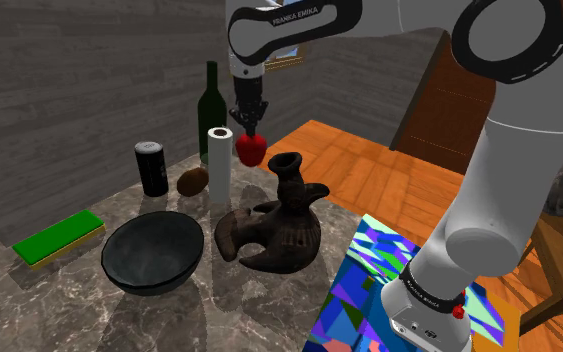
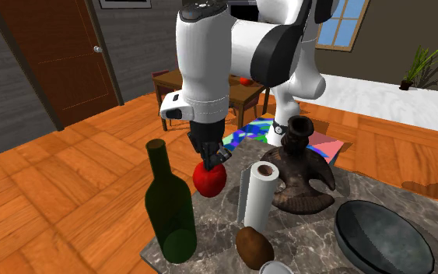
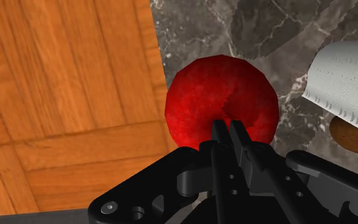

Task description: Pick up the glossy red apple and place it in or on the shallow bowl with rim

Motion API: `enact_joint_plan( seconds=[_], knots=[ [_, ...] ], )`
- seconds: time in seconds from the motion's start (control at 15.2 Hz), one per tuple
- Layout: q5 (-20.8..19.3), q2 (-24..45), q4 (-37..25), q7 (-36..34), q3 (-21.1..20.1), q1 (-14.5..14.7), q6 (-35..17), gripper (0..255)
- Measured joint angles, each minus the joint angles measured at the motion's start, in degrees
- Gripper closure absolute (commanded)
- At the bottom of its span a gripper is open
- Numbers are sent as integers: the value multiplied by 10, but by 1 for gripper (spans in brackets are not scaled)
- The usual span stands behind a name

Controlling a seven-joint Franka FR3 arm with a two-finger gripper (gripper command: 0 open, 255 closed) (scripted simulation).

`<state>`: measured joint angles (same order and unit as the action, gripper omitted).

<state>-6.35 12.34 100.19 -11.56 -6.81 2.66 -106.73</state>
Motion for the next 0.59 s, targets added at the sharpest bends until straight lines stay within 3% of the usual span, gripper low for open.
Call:
enact_joint_plan(
  seconds=[0.59],
  knots=[
    [3, -12, -55, 5, -1, 1, 66, 255]
  ],
)
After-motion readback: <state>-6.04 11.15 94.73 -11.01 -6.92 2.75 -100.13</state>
